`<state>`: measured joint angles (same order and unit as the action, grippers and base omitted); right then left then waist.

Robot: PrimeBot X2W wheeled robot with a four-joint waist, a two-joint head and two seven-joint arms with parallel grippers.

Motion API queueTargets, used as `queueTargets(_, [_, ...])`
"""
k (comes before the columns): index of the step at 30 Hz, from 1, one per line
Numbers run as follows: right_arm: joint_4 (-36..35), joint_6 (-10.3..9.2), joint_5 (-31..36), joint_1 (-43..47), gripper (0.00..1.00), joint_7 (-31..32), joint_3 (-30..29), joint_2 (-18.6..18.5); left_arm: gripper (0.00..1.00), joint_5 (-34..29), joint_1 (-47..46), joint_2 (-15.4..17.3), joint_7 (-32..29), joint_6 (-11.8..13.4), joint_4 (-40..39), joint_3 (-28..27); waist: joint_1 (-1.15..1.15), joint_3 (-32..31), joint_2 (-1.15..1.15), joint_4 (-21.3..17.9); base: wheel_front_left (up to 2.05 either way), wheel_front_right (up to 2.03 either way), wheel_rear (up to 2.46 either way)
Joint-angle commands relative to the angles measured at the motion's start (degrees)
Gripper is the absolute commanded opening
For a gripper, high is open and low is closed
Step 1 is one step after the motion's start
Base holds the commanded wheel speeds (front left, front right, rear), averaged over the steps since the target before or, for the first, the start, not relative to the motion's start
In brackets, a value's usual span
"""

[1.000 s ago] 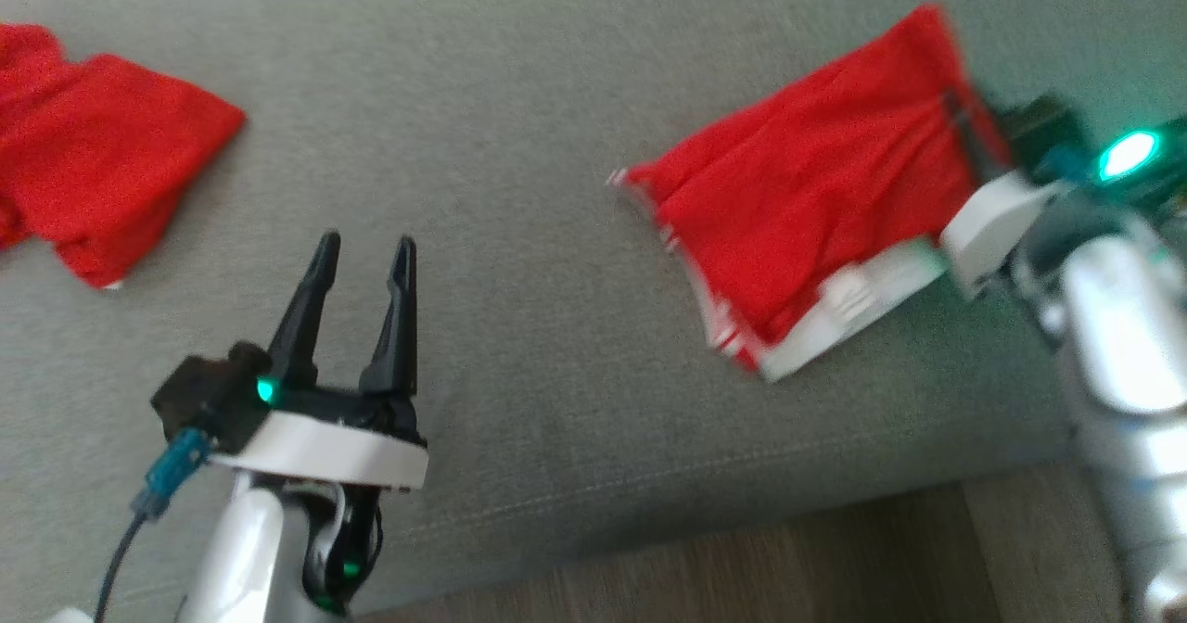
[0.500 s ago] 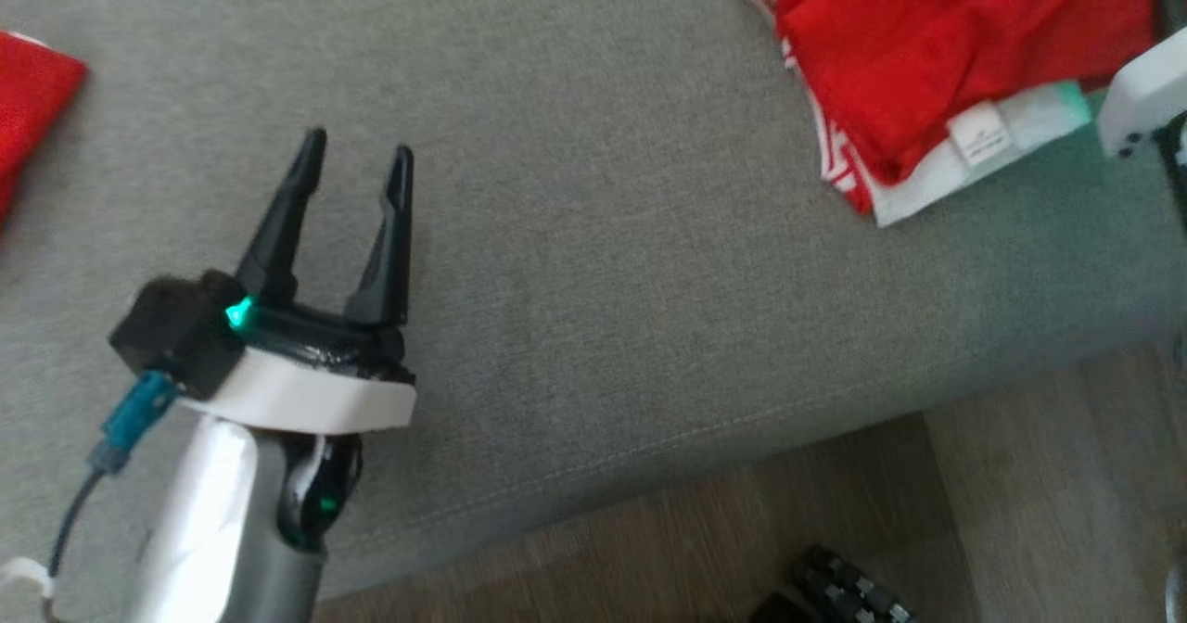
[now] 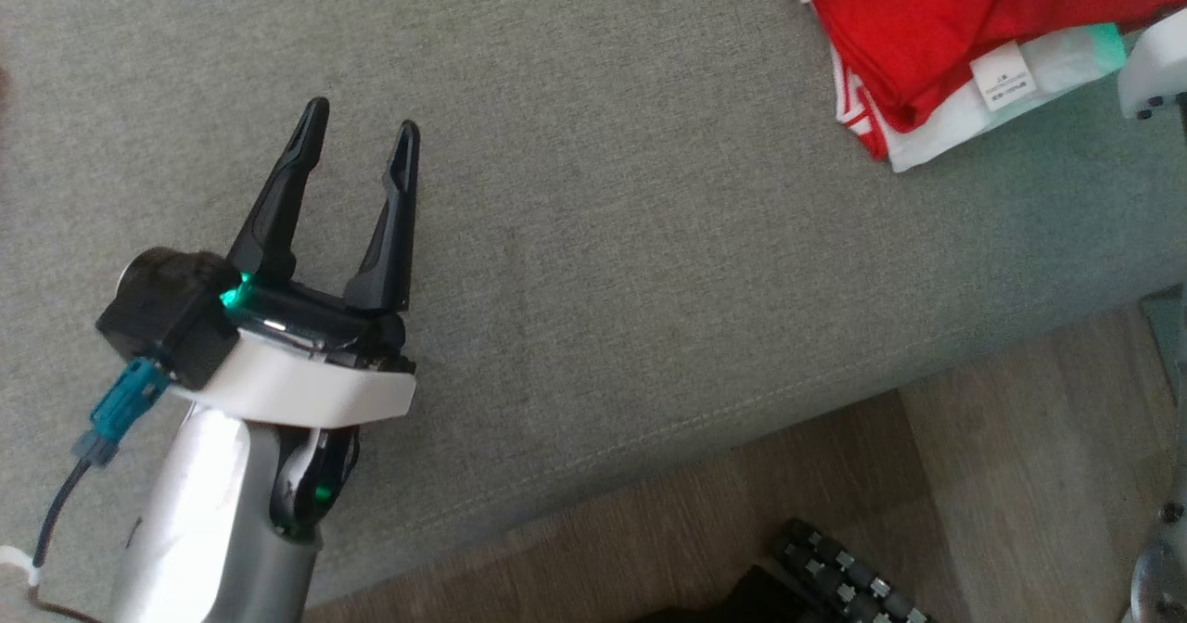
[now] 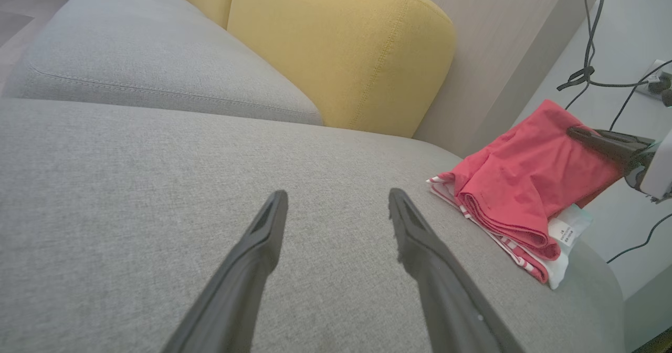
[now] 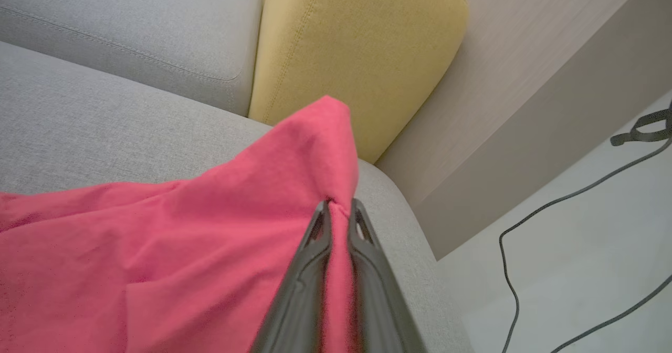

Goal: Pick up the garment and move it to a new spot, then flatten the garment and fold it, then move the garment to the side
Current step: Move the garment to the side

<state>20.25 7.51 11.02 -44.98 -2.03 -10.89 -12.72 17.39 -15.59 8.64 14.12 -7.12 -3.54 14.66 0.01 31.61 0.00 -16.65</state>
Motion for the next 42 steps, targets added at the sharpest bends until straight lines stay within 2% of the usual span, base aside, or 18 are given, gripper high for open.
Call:
queueTargets(1, [-2.5,-0.02,0.2,0.9,0.0,0.1,0.2,-0.3,1.0,0.3,-0.3,0.8,-0.2,-0.3,-2.2,-1.1,-0.01,0.0,0.0,0.1,0.0,0.0,0.0])
queueTargets(4, [-3.2,-0.02,1.0,1.3,0.0,0.2,0.0,-0.4,1.0,0.6,-0.1,0.8,-0.1,-0.2,-2.2,-1.1,-0.01,0.0,0.0,0.4,0.0,0.0,0.0])
queueTargets(5, [-3.5,-0.02,1.0,1.4,0.33,0.2,-0.2,-0.2,1.0,0.7,-0.1,0.8,-0.1,-0.2,-2.2,-1.2,-0.01,-0.1,0.0,0.5,0.0,0.0,0.0])
queueTargets(6, [-3.5,-0.02,0.7,1.6,0.54,0.6,-0.2,0.2,1.0,0.8,-0.1,0.8,-0.1,-0.1,-2.1,-1.1,-0.01,-0.1,0.0,0.6,0.0,0.0,0.0])
queueTargets(7, [-3.7,-0.02,0.6,1.7,1.0,0.9,0.0,0.3,1.0,0.9,0.0,0.8,-0.1,-0.1,-2.0,-1.2,-0.01,-0.2,0.0,0.7,0.0,0.0,0.0])
queueTargets(16, [-7.6,-0.02,0.3,2.2,1.0,1.1,1.5,1.3,1.0,2.2,0.8,-1.3,0.5,0.2,0.5,-0.9,-0.01,-4.8,0.0,3.2,0.0,0.0,0.0])
queueTargets(23, [-10.7,-0.02,-2.2,5.2,1.0,0.0,6.4,4.8,1.0,3.5,2.1,-3.7,0.8,0.9,2.5,-3.5,-0.01,-12.3,0.0,7.5,0.0,0.0,0.0])
queueTargets(32, [-11.6,-0.02,-6.7,15.5,1.0,-5.3,11.7,8.8,1.0,4.2,7.1,-5.6,0.9,1.7,3.5,-7.3,-0.01,-21.4,0.0,13.6,0.0,0.0,0.0])
queueTargets(42, [-12.2,-0.02,-11.3,27.0,1.0,-9.9,14.3,9.8,1.0,6.0,12.7,-5.7,0.9,4.2,4.2,-7.4,-0.01,-26.6,0.0,17.3,0.0,0.0,0.0])
